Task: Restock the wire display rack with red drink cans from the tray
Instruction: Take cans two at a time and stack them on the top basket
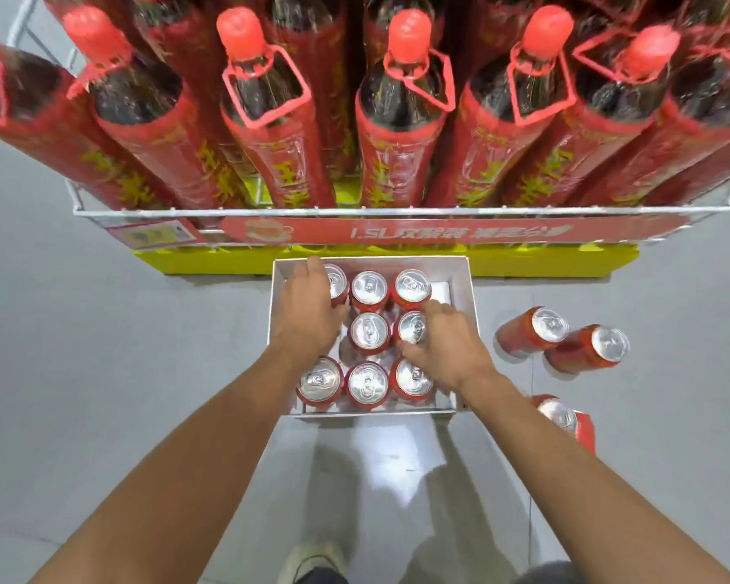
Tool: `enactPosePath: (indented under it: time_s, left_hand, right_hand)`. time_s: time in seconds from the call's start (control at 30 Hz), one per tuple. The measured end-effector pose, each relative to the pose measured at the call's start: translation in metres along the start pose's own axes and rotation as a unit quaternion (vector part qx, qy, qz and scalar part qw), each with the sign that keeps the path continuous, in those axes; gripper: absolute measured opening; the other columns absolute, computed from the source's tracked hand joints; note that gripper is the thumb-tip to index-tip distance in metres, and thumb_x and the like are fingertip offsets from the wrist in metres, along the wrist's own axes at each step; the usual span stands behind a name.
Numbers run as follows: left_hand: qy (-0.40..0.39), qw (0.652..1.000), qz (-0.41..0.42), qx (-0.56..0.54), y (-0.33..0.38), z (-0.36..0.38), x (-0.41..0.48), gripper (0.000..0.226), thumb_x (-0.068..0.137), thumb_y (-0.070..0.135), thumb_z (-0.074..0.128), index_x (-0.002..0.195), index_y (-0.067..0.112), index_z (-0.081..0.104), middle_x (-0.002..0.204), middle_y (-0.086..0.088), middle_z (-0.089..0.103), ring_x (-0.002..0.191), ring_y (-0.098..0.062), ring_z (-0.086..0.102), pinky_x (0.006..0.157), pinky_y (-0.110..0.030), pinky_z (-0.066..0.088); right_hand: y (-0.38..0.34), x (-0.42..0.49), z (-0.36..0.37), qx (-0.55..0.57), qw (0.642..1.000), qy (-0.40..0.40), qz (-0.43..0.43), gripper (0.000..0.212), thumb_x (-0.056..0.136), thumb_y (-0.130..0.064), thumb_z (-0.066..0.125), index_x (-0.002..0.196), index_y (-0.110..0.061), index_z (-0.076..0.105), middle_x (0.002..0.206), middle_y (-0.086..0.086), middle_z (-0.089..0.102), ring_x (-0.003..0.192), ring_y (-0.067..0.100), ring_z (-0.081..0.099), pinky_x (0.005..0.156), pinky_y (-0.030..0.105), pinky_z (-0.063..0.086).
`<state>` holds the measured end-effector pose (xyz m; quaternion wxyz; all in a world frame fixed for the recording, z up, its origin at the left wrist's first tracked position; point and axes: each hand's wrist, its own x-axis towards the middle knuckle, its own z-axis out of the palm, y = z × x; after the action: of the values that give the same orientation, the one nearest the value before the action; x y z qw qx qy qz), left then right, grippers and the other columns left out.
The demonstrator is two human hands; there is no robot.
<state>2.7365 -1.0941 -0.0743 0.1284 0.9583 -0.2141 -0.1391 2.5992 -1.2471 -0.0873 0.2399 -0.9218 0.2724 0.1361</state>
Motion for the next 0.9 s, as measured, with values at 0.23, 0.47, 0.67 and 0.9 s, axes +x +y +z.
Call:
enactPosePath:
  time_s: [0.23,0.47,0.67,0.9]
  left_hand:
    - [0.004,0.992,-0.018,-0.124,-0.006,-0.017,-0.011,0.048,0.077,0.026,0.085,0.110,0.014,0.052,0.108,-0.009,0.071,0.098,-0.034,0.066,0.074,-0.038,0.049]
    - [-0.057,0.969,0.075,-0.228,0.048,-0.183,-0.059,0.062,0.060,0.031,0.095,0.113,0.024,0.064,0.097,0.013,0.072,0.092,-0.017,0.069,0.080,-0.037,0.055]
    - [-0.047,0.940,0.146,-0.303,0.127,-0.422,-0.095,0.064,0.057,0.025,0.094,0.115,0.031,0.068,0.102,0.011,0.075,0.094,-0.008,0.072,0.084,-0.038,0.058]
    - [-0.019,0.896,0.199,-0.397,0.223,-0.705,-0.129,0.057,0.066,0.009,0.093,0.114,0.022,0.065,0.111,-0.005,0.077,0.097,-0.012,0.073,0.093,-0.037,0.060]
  right_hand:
    - [-0.006,-0.012,-0.020,0.100,0.993,0.062,0.025,0.046,0.079,-0.040,0.078,0.113,-0.010,0.067,0.100,0.011,0.077,0.090,0.032,0.070,0.075,0.040,0.058]
    - [-0.070,-0.083,-0.211,0.198,0.975,0.089,-0.039,0.020,0.074,-0.036,0.085,0.089,-0.027,0.074,0.072,-0.007,0.072,0.072,0.010,0.063,0.068,0.029,0.049]
    - [-0.159,-0.164,-0.436,0.230,0.958,0.138,-0.098,0.030,0.072,-0.040,0.088,0.098,-0.032,0.077,0.085,-0.017,0.076,0.080,0.007,0.069,0.080,0.033,0.056]
    - [-0.266,-0.243,-0.684,0.290,0.926,0.193,-0.143,0.050,0.070,-0.063,0.082,0.105,-0.028,0.078,0.095,-0.006,0.079,0.091,0.020,0.073,0.086,0.046,0.058]
